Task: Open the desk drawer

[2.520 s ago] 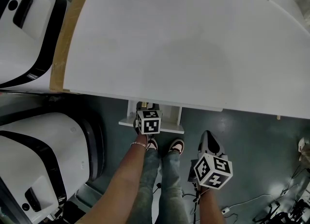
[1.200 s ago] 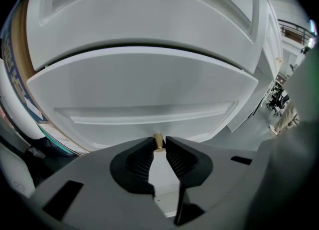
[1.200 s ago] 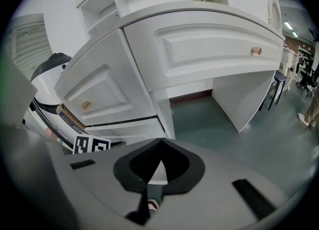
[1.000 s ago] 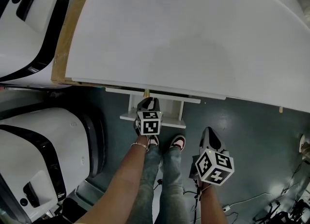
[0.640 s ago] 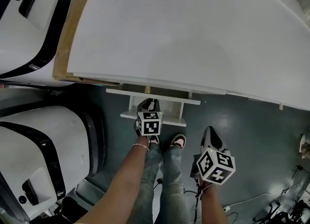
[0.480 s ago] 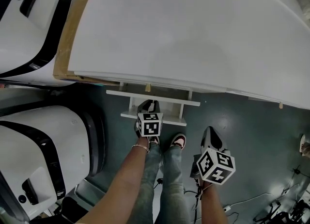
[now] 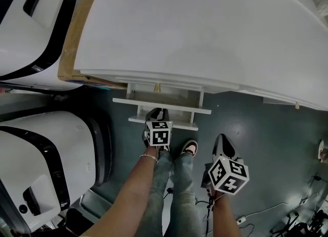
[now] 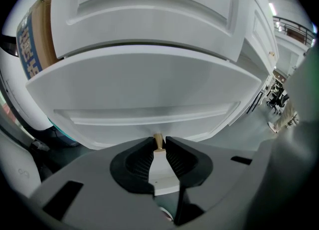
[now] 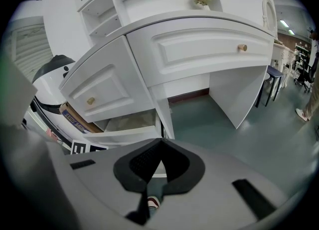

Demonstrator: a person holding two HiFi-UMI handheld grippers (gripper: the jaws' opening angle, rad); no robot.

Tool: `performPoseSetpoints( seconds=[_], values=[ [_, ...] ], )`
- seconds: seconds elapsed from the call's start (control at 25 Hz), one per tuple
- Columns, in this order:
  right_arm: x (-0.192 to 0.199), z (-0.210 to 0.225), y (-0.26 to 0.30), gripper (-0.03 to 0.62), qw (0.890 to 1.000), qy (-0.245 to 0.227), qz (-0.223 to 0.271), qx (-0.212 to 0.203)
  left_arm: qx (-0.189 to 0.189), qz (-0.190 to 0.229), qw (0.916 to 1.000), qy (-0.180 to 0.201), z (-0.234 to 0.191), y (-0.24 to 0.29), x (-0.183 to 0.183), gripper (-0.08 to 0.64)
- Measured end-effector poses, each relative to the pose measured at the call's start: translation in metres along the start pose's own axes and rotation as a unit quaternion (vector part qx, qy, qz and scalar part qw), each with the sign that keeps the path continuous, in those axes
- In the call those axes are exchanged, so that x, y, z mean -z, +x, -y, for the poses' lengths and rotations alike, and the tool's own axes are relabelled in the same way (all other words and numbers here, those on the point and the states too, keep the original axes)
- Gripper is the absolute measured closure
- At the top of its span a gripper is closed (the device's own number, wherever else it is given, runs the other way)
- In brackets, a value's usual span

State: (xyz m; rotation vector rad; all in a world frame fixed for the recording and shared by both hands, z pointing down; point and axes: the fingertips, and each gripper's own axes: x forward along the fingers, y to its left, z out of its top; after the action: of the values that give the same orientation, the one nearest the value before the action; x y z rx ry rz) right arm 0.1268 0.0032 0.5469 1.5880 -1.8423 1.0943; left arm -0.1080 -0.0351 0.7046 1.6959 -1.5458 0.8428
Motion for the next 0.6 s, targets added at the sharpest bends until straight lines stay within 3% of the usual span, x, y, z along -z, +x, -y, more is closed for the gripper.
performPoseSetpoints(
  seconds=[0.6],
  values=[
    [0.014, 0.003, -0.011, 0.584, 1.0, 0.001, 0.001, 0.002, -0.001, -0.007, 1.0, -0.004, 0.003, -0.014, 0.025, 0.472]
  ],
)
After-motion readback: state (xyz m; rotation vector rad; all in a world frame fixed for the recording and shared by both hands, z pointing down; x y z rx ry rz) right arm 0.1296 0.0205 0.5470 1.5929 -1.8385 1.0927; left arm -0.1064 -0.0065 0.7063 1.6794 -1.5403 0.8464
